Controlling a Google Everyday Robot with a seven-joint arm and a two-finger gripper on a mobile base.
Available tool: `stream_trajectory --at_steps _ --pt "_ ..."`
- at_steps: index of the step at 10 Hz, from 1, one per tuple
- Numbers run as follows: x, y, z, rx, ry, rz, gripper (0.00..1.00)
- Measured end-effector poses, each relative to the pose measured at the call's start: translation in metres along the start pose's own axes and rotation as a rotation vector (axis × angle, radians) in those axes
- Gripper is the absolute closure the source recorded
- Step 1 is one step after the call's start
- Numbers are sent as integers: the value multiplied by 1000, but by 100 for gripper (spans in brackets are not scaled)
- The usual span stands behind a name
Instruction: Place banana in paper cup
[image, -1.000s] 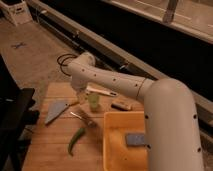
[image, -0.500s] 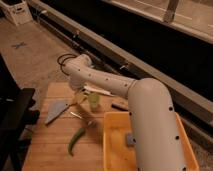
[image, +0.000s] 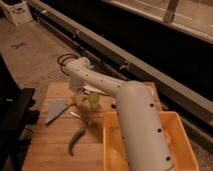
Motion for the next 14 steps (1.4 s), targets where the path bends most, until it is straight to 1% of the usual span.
stream_trajectory --at_steps 2,3,4,5,6,7,8,9,10,11,14 --pt "6 1 25 -33 -26 5 20" --pt "8 3 31 -45 -33 15 24" --pt "10 5 37 -53 -45 27 34" --pt "11 7 38 -50 -47 32 44" --pt "12 7 37 -49 -45 32 51" --pt "12 9 36 -57 -41 29 62" --pt "13 7 33 -52 -40 32 75" --pt "15 7 31 -50 -40 34 83" --pt "15 9 29 -53 -39 33 94" --pt "15 8 27 -51 -39 33 99" --pt "16 9 25 -55 -36 32 100"
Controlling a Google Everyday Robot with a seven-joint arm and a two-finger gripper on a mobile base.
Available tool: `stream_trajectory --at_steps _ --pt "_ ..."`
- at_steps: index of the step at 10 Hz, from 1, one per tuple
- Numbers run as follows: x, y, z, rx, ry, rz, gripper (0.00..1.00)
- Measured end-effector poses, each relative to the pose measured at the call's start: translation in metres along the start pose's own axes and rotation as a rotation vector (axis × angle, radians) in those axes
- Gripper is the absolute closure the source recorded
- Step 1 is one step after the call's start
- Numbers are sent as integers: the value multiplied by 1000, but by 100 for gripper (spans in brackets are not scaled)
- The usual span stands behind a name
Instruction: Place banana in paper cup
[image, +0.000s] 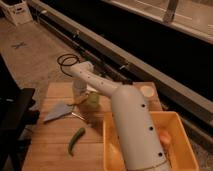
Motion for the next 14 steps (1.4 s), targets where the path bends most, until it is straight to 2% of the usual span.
stream_trajectory --at_steps 2,3,5,7,9,10,11,12,14 --pt "0 0 -3 10 18 -5 100" --pt "-4 1 -13 37 33 -4 100" --pt "-13 -1 -51 99 64 -3 100" --pt "-25 -5 -101 163 96 -3 100" --pt "-28 -8 -149 226 132 12 100" --pt "-22 -7 -181 268 158 35 100" --pt "-12 -2 -203 296 178 61 100" --pt "-2 4 -216 310 191 82 100" --pt "42 34 -247 323 225 177 100"
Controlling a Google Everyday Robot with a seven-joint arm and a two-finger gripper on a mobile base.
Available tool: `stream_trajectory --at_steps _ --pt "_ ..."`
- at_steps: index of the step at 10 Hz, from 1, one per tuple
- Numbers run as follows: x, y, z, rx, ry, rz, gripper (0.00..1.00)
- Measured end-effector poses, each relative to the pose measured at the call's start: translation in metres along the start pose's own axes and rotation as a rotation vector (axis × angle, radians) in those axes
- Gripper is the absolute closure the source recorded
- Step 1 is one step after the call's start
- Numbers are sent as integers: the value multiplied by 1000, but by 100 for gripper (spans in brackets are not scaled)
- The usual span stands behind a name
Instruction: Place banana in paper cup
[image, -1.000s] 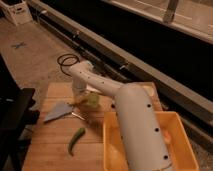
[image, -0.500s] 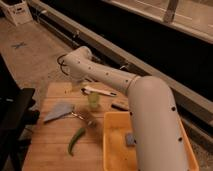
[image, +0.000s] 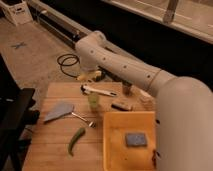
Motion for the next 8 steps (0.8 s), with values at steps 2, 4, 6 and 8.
stream_trajectory --at_steps 2,4,6,8 --pt "40 23 -5 -23 30 84 100" --pt "88 57 -5 -58 64 189 100" --pt "131 91 -2 -94 87 291 100" --pt "143 101 -2 -104 93 319 100"
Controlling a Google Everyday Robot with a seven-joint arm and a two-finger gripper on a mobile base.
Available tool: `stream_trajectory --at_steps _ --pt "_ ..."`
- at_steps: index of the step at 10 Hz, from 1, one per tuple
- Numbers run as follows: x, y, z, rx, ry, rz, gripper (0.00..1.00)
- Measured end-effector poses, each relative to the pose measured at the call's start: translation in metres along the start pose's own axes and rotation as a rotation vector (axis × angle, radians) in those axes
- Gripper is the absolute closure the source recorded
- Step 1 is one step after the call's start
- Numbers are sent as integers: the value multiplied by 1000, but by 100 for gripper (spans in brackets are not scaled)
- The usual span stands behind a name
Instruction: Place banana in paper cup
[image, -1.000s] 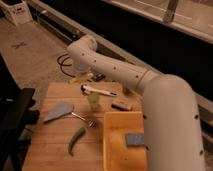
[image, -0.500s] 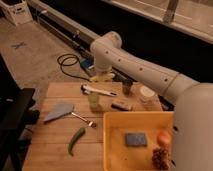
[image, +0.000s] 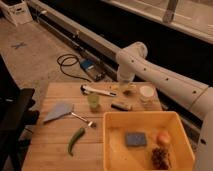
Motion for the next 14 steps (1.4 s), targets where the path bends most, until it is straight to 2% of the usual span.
stream_trajectory --at_steps 6,8,10,11,12,13,14 --pt "-2 0 1 -2 -2 0 100" --pt "9 -3 3 4 28 52 100" --pt "33 -5 3 7 64 115 100" --pt "55 -7 3 9 82 160 100" --pt "88 -11 3 12 102 221 98" --pt "111 -12 3 10 119 261 93" --pt "138 -15 5 10 134 313 82"
